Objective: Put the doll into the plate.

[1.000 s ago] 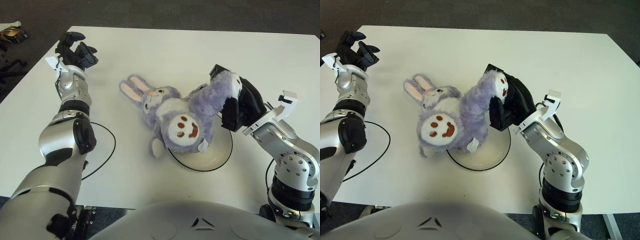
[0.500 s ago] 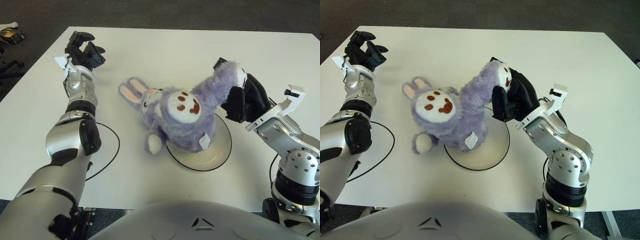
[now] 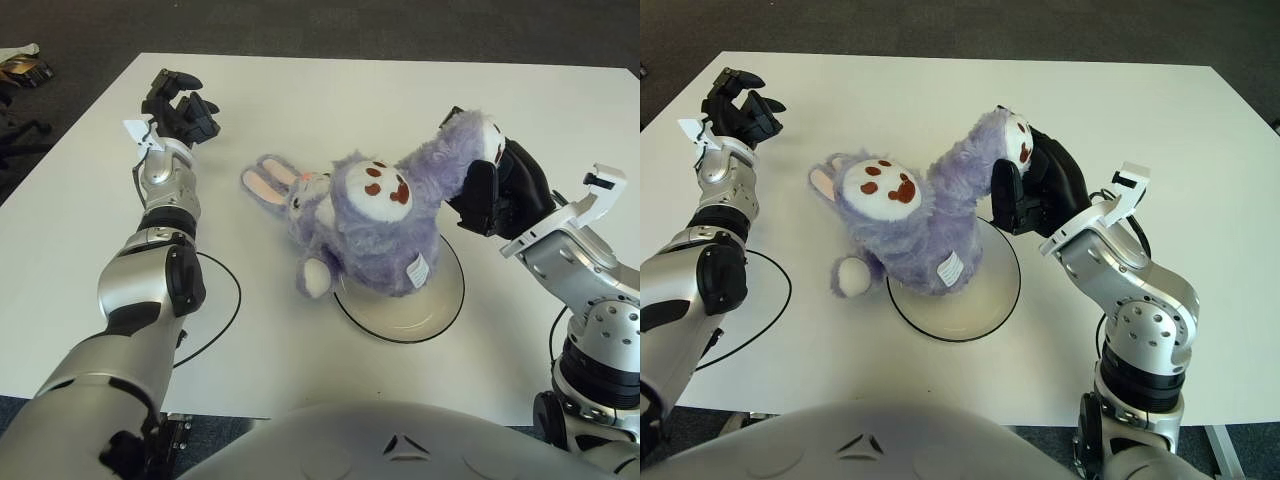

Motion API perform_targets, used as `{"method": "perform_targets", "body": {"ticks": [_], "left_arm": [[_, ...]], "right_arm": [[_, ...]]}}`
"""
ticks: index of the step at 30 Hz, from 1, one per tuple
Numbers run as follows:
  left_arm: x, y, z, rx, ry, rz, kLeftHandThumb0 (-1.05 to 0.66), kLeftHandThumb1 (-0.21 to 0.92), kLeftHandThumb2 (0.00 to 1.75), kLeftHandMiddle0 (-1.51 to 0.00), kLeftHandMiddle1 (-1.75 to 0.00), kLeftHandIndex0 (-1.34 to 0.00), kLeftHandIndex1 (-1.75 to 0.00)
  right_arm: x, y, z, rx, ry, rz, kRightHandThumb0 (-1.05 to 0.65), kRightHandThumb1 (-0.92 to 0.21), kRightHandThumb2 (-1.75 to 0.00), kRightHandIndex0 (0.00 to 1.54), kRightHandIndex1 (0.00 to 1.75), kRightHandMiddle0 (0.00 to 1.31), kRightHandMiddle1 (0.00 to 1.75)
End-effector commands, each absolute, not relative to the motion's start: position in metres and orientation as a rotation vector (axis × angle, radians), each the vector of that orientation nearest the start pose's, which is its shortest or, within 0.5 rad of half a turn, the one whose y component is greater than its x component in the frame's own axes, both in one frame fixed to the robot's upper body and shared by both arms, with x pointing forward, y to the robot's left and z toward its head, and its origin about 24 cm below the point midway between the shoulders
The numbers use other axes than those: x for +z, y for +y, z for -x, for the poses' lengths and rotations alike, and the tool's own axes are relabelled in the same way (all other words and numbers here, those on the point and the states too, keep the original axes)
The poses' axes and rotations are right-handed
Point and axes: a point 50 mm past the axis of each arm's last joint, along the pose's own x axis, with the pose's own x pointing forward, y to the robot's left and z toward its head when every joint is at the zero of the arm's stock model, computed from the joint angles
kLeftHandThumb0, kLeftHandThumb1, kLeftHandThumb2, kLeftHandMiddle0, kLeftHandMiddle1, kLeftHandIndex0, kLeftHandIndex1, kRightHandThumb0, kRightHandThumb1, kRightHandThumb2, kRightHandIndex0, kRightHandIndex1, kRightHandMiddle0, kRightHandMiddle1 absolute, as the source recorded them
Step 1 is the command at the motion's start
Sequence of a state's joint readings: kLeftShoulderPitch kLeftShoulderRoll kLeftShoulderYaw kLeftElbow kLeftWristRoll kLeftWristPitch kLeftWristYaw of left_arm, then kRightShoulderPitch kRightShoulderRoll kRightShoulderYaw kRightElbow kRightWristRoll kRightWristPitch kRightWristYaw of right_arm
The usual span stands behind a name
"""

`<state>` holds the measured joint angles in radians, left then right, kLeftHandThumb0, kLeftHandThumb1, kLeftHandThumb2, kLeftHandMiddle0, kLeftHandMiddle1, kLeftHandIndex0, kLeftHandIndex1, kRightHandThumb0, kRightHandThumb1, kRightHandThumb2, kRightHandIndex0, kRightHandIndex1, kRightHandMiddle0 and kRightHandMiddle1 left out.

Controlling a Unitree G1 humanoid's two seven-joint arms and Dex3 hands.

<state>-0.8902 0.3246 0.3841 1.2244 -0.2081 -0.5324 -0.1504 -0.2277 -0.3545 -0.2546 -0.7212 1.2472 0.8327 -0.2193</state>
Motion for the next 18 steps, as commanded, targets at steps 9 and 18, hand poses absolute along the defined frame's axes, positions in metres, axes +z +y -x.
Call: {"method": "perform_targets", "body": {"ticks": [9, 18], "left_arm": [[0.114, 0.245, -0.374, 0.168, -0.295, 0.045, -0.01, 0.27, 1.38, -0.53, -1.75, -0.52, -1.75], [0.113, 0.242, -0.374, 0.143, -0.304, 0.07, -0.01, 0.3, 1.34, -0.51, -1.75, -0.5, -1.75]], "right_arm": [[0.215, -0.162, -0.224, 0.425, -0.049, -0.425, 0.0, -0.24, -1.29, 0.83, 1.38, 0.47, 1.75], [0.216, -0.167, -0.222, 0.416, -0.016, -0.484, 0.0, -0.25, -1.28, 0.81, 1.38, 0.47, 1.75]]}}
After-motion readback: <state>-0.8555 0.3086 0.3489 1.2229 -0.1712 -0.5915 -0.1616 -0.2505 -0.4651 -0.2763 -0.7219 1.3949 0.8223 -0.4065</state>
